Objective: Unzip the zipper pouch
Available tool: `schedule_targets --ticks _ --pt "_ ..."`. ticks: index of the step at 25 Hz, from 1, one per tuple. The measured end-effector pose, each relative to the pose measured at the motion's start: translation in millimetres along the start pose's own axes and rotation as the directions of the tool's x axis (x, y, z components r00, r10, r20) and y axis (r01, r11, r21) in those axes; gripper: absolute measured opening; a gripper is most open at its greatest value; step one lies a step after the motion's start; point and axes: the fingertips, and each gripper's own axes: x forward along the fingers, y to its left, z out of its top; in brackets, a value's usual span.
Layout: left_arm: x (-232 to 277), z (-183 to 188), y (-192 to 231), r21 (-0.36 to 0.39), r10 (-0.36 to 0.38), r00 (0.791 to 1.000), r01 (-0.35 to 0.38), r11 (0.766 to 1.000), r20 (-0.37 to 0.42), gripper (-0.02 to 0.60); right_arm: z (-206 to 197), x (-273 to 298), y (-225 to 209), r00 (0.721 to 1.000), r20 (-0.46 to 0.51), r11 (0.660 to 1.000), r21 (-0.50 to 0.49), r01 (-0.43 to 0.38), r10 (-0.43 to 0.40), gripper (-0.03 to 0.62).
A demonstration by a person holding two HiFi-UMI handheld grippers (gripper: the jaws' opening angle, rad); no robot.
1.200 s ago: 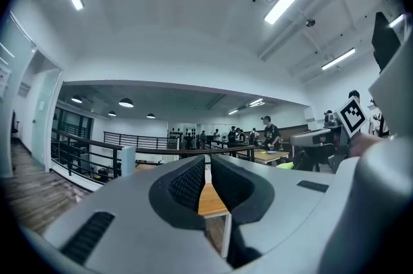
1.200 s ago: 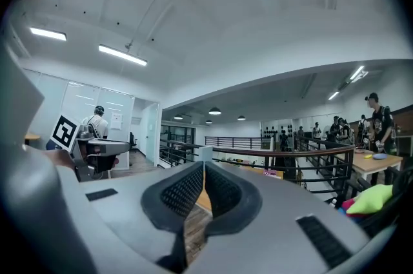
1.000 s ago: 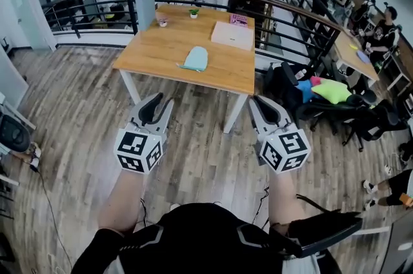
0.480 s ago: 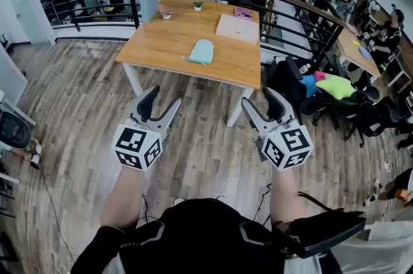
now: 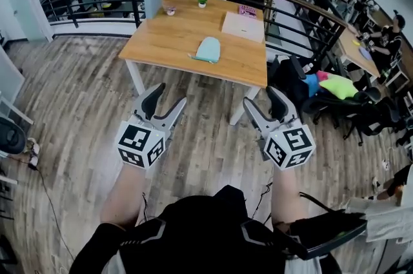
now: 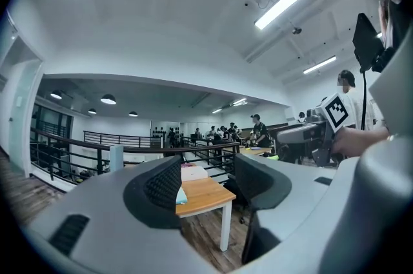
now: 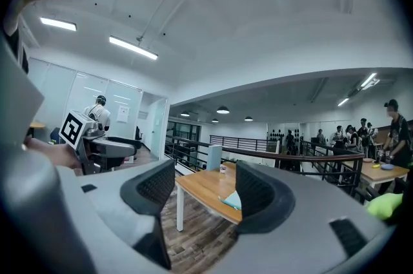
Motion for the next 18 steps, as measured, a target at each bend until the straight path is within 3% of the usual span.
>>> schedule_targets --ticks 10,18 --pt "39.1 -8.9 39.6 0.016 0.036 0.999 -0.035 0.999 -0.012 0.268 -14.1 68.7 -22.1 0.997 -0.011 0.997 0.003 -0.074 0.074 0.282" --pt "120.4 0.0 74.4 0.028 0.115 0.993 -0.114 0.993 -0.014 0.268 -11.8 145.1 -90.9 0.988 0.017 0.988 0.005 -0.156 0.156 0.278"
